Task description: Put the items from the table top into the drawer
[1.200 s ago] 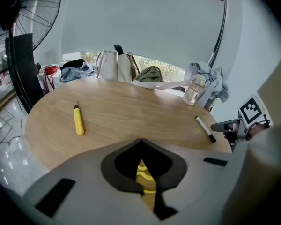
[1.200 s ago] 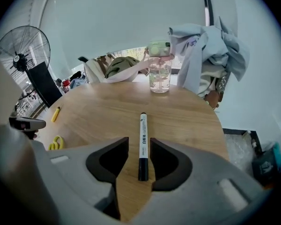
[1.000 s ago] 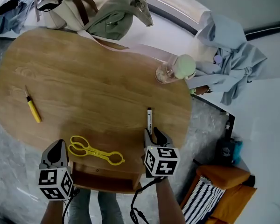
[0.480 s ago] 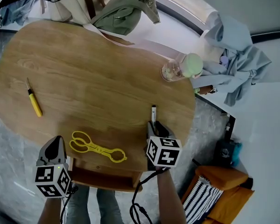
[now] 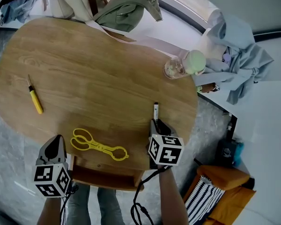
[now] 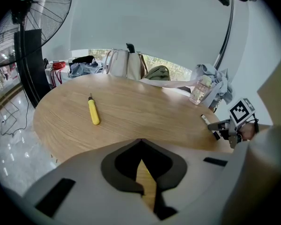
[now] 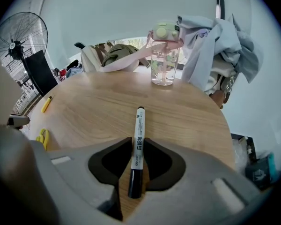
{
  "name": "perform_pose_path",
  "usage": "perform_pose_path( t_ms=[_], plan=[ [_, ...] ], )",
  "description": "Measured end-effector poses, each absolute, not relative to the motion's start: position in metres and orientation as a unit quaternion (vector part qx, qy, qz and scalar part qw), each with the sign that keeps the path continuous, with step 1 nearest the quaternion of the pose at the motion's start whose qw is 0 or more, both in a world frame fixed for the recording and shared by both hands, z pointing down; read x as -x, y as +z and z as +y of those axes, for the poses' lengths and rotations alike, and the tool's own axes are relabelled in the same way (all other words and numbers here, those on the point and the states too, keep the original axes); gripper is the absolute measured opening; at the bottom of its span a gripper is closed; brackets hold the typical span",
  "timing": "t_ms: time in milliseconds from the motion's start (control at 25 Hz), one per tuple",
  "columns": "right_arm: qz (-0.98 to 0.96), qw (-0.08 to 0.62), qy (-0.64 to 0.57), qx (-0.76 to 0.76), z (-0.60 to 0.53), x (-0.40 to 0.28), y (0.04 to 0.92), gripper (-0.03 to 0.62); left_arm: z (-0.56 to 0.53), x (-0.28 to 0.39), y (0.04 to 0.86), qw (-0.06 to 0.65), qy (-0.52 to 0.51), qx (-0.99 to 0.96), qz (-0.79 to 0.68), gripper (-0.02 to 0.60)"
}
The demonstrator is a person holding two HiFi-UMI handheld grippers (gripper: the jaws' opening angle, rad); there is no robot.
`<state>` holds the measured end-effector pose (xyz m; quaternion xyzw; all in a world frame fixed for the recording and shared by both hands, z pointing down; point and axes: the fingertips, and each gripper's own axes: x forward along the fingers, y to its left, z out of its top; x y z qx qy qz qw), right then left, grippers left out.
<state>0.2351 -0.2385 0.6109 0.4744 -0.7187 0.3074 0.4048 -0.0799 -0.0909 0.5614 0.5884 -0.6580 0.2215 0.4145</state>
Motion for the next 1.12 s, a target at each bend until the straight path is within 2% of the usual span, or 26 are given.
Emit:
perform_pose_path(
  t_ms=[200, 1120],
  plan=[
    [-0.72, 0.411, 0.302, -0.47, -0.238, -0.233, 0.612, 0.072, -0.085, 0.078, 0.561, 0.415, 0.219, -0.589, -0.658, -0.006],
    [-0.768, 0.422, 0.269, -0.4, -0.169, -0.213, 0.574, 0.072, -0.019, 0.074, 0.552, 0.41, 0.201, -0.561, -0.691, -0.006]
  ],
)
